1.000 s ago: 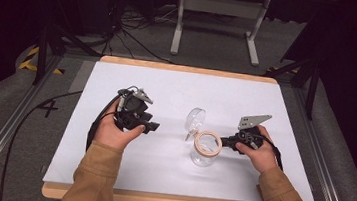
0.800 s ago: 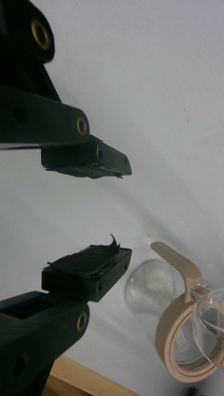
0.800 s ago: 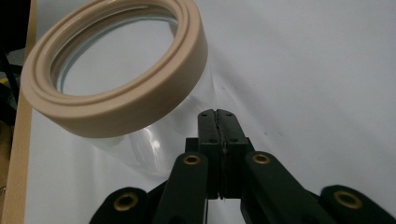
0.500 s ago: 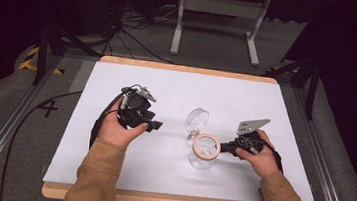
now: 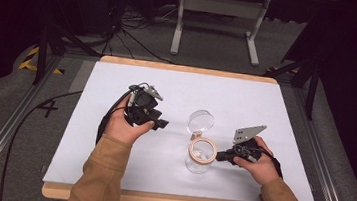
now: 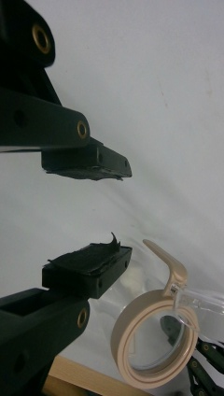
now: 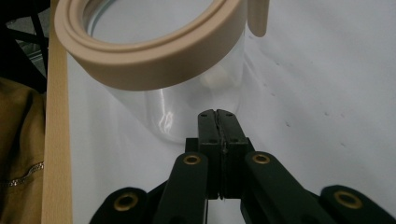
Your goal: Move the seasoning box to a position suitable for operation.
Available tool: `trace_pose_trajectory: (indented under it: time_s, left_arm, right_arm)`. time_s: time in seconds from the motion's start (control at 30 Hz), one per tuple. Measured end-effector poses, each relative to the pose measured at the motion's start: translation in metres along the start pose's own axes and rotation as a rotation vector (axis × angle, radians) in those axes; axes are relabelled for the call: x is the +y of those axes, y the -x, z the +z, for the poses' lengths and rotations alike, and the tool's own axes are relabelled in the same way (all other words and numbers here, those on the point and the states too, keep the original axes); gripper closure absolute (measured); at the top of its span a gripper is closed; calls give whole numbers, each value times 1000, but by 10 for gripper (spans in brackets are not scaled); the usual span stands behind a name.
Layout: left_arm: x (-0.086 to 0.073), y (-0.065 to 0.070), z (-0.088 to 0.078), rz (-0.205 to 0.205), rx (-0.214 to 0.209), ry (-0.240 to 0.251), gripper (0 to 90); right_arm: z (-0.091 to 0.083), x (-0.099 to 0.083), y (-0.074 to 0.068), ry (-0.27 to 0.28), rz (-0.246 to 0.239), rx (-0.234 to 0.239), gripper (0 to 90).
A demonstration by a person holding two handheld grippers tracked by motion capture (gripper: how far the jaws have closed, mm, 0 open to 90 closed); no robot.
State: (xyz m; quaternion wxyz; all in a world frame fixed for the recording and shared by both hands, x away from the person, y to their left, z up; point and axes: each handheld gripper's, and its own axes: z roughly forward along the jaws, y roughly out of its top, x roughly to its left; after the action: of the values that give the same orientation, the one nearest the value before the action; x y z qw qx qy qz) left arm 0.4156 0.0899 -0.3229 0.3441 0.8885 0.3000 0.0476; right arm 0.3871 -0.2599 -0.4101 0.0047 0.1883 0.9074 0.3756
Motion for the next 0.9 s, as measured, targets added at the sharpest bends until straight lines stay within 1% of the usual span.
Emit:
trace_pose_trajectory:
  time_s: [0.2,0.43,0.5,0.63,0.7,0.73,0.77,0.8,0.83,0.87,0.9]
  left_arm:
    - [1,1,0,5,-1,-4,574]
    - [1,1,1,4,-3,-6,576]
    - [1,1,2,4,0,-4,576]
    - [1,1,3,9,2,-7,582]
    - [0,2,4,17,10,-6,615]
    - [0,2,4,22,11,-4,655]
    - [-1,3,4,15,3,1,710]
    - [-2,3,4,7,-11,22,785]
    - [-3,3,4,-3,-34,40,838]
    - [-3,4,3,-9,-43,47,879]
    - [-3,5,4,-17,-56,62,896]
  right_arm:
    - [6,3,-8,-23,-22,34,900]
    - [11,7,-16,-46,-47,60,900]
    - [12,8,-16,-50,-54,61,900]
    - [12,7,-16,-48,-49,66,900]
    - [11,8,-15,-51,-52,61,900]
    - [9,8,-15,-53,-52,55,900]
    - [7,9,-15,-51,-50,52,900]
    - [4,9,-15,-47,-42,48,900]
    - [1,9,-15,-42,-38,44,900]
    - [-3,10,-14,-36,-33,41,900]
    - [-5,10,-15,-33,-30,35,900]
